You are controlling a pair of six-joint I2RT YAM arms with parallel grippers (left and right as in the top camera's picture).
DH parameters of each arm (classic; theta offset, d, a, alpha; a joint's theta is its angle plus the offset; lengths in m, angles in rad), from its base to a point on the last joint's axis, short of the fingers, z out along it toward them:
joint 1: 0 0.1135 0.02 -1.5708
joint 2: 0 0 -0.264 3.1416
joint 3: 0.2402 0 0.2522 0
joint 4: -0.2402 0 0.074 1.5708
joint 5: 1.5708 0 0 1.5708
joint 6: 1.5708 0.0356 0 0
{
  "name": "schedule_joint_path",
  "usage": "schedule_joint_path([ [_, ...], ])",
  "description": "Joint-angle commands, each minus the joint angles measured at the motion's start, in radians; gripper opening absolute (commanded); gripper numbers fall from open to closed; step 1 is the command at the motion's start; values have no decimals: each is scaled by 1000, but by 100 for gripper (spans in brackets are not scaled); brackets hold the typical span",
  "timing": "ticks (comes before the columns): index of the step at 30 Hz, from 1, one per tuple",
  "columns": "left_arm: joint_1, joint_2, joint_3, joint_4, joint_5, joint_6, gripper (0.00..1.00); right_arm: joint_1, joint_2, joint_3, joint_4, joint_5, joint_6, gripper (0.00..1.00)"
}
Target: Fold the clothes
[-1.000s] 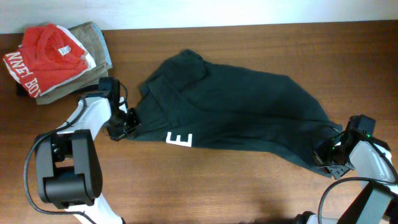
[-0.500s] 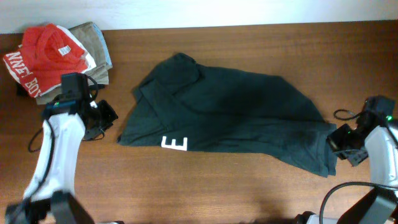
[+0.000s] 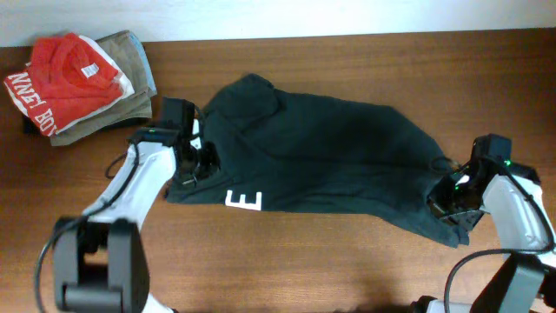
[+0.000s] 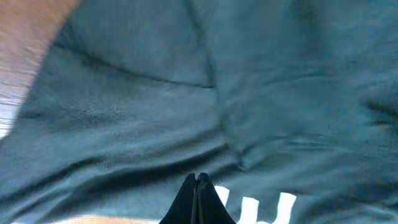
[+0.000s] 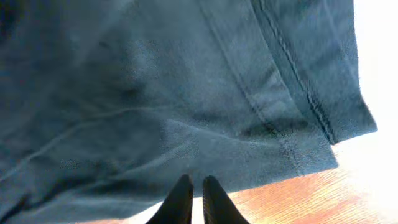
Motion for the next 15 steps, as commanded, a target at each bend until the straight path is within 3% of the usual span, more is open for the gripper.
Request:
schedule_joint_path([
  [1, 10, 82, 0, -11, -37, 19, 1, 7, 23, -30, 32, -6, 19, 11],
  [5, 13, 128, 0, -2, -38, 19, 1, 7, 72, -51, 63, -10, 54, 4],
  [9, 13, 159, 0, -31, -158, -27, 1, 6, 148, -76, 101, -11, 80, 4],
  [15, 13, 161, -2, -30, -158, -27, 1, 5, 236, -77, 169, -13, 79, 4],
])
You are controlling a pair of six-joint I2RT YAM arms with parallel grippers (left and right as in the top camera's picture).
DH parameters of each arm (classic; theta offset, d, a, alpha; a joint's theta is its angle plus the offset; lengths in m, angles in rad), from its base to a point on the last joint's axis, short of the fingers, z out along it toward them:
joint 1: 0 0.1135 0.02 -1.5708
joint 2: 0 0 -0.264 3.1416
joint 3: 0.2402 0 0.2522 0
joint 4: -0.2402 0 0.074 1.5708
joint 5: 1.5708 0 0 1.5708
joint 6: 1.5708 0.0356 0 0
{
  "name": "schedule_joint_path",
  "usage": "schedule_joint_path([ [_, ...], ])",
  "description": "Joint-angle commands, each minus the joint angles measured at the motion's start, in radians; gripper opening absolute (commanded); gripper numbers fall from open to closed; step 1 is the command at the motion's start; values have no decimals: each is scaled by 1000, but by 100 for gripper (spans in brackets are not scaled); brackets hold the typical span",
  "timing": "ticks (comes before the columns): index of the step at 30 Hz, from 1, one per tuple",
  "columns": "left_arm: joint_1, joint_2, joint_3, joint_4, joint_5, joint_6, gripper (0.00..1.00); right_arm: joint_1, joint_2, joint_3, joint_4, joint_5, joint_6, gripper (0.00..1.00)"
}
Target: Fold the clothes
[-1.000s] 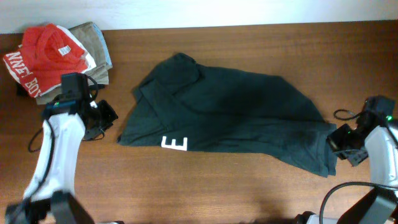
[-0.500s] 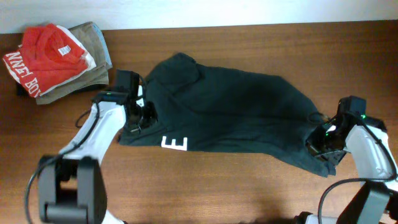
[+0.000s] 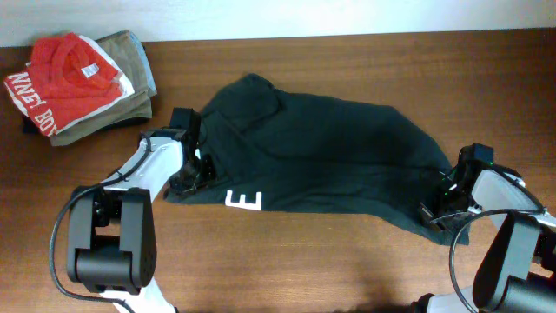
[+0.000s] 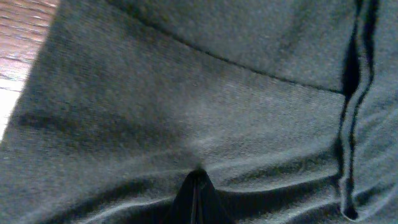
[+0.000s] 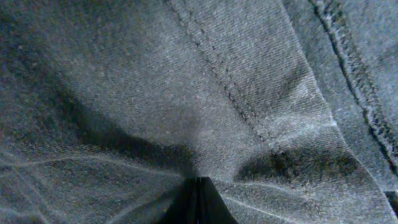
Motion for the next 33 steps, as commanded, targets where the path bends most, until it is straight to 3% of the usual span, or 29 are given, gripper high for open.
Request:
schedule_joint_path([
  [1, 6, 17, -2, -1, -40, -14, 1, 3, 74, -13, 60, -3, 16, 4],
  [17, 154, 18, -76, 23, -28, -21, 1, -201, 87, 3, 34, -3, -39, 4],
  [28, 274, 12, -81, -116, -28, -94, 1, -218, 87, 219, -156, 63, -48, 4],
  [33, 280, -101, -81, -146, -27, -115, 1, -218, 44, 338, -281, 77, -22, 4],
])
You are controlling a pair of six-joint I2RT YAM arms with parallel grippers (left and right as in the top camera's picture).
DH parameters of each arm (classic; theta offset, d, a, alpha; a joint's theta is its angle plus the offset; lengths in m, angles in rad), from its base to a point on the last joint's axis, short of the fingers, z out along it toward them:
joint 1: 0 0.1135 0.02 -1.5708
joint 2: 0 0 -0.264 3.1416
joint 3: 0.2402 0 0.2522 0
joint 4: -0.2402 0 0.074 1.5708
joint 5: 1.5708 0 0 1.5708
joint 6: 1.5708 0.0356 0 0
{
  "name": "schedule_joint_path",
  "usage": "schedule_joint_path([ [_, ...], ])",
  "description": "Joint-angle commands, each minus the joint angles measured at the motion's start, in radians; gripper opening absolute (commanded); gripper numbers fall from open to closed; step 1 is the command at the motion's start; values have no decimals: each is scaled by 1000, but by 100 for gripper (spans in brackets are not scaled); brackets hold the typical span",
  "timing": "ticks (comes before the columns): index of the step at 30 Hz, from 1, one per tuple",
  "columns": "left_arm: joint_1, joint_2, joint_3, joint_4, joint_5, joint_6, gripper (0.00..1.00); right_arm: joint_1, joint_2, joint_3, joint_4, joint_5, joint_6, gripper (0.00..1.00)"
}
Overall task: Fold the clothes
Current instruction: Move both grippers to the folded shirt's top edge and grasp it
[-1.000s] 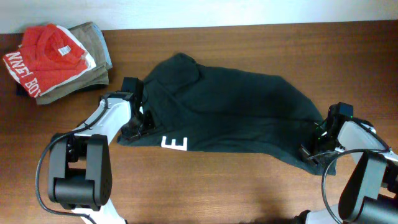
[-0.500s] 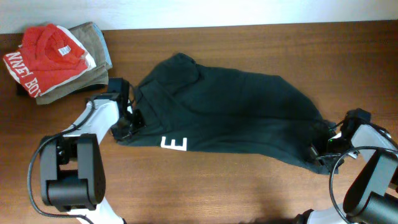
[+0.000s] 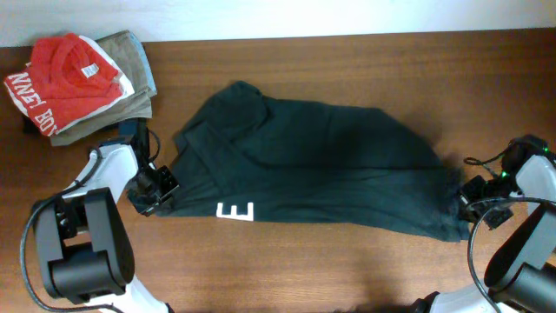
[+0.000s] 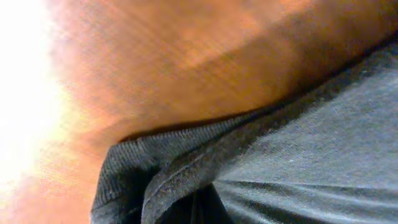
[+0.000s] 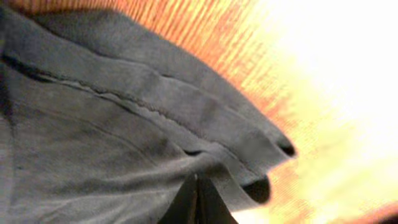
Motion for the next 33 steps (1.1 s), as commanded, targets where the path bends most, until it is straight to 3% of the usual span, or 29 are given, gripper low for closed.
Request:
schedule_joint_path([
  [1, 11, -112, -29, -18, -56, -25, 1, -5, -50, 99, -64, 37, 17, 4],
  [5, 1, -332, -29, 10, -31, -9, 3, -4, -147, 218, -141, 26, 15, 4],
  [6, -7, -377, -29, 34, 4, 19, 24, -4, -172, 244, -142, -6, -6, 8],
  [7, -18, -423, -29, 75, 60, 62, 56, -4, -192, 266, -134, -64, -55, 29],
  [8, -33, -463, -29, 127, 129, 107, 72, -4, -204, 280, -126, -113, -92, 62],
  [9, -43, -483, -29, 160, 169, 129, 81, -4, -212, 289, -117, -161, -121, 74],
  [10, -66, -510, -29, 223, 224, 155, 97, -3, -219, 299, -113, -217, -147, 94],
  [11, -105, -529, -24, 312, 260, 163, 99, -2, -219, 302, -112, -279, -175, 99],
  [13, -173, -515, 5, 408, 267, 196, 99, 15, -212, 302, -122, -304, -199, 99],
  [16, -240, -423, 104, 437, 266, 238, 99, 67, -210, 300, -124, -303, -222, 99],
  [21, -283, -82, 492, 222, 266, 380, 99, 200, -210, 300, -118, -263, -221, 99],
  [26, -298, 351, 1005, -9, 259, 486, 98, 336, -210, 300, -111, -171, -217, 99],
  [29, -298, 502, 1128, -7, 217, 490, 98, 386, -210, 300, -95, -171, -217, 99],
  [33, -305, 621, 1141, 61, 172, 558, 99, 412, -210, 300, -81, -170, -217, 99],
])
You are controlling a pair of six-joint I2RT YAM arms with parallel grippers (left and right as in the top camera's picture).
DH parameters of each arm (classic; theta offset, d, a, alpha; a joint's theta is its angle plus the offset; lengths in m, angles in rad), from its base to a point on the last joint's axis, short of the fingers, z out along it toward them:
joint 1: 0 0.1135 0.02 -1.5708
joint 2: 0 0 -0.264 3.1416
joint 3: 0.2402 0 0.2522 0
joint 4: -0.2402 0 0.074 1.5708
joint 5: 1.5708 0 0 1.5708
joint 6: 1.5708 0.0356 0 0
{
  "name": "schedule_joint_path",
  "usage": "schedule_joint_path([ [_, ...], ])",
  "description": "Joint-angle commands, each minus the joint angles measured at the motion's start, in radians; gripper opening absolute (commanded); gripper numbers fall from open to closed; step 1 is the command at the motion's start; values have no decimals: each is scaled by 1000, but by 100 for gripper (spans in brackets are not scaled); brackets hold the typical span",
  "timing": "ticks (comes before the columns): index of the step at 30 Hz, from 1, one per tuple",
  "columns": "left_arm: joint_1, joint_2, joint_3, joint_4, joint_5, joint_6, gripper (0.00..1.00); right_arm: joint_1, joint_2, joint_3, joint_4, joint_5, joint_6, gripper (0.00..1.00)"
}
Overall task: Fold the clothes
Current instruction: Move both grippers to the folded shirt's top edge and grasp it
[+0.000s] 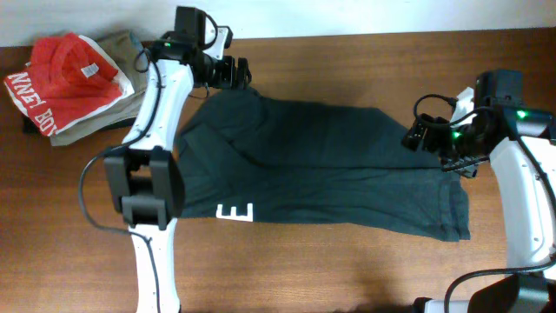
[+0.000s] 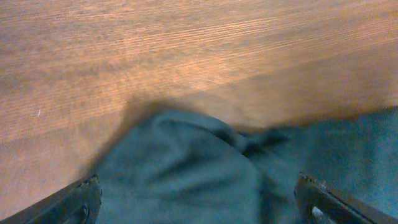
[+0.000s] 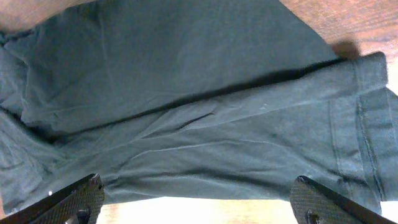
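Observation:
A dark green shirt (image 1: 321,165) with a white letter E (image 1: 236,211) lies spread out flat across the wooden table (image 1: 347,269). My left gripper (image 1: 238,73) is open over the shirt's far left corner; in the left wrist view the cloth (image 2: 186,162) lies between its wide-apart fingertips (image 2: 84,199), left gripper (image 2: 199,205). My right gripper (image 1: 415,139) is open above the shirt's upper right edge. The right wrist view shows the shirt (image 3: 186,106) below, with nothing between the spread fingers (image 3: 317,202), right gripper (image 3: 196,202).
A pile of folded clothes sits at the far left corner: a red shirt (image 1: 61,74) on top of a khaki garment (image 1: 130,52). The table's far edge (image 1: 365,35) runs close behind the left gripper.
Both grippers were shut on the shirt's near corners, left and right. Now both are open and off the cloth, the left at the far left corner, the right at the upper right edge.
First both grippers were shut just above the rumpled shirt's near left and right ends. Then they were down on the cloth. Then they held the ends farther apart with the shirt stretched wider. Now the shirt lies flat and both grippers are open near its far side.

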Motion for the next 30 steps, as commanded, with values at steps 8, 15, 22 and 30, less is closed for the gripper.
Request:
schedule_joint_path([
  [8, -21, 176, 27, 90, -170, 71, 91, 26, 5, -12, 10, 81, -10, 99],
  [15, -21, 185, 27, 95, -222, 82, 4, 26, 18, -18, 10, 85, -10, 99],
  [22, -21, 172, 44, 103, -269, 82, 0, 26, 21, -31, 11, 130, -10, 98],
  [30, -25, 93, 90, 82, -135, 67, 72, 26, 21, -85, 59, 149, 18, 93],
])
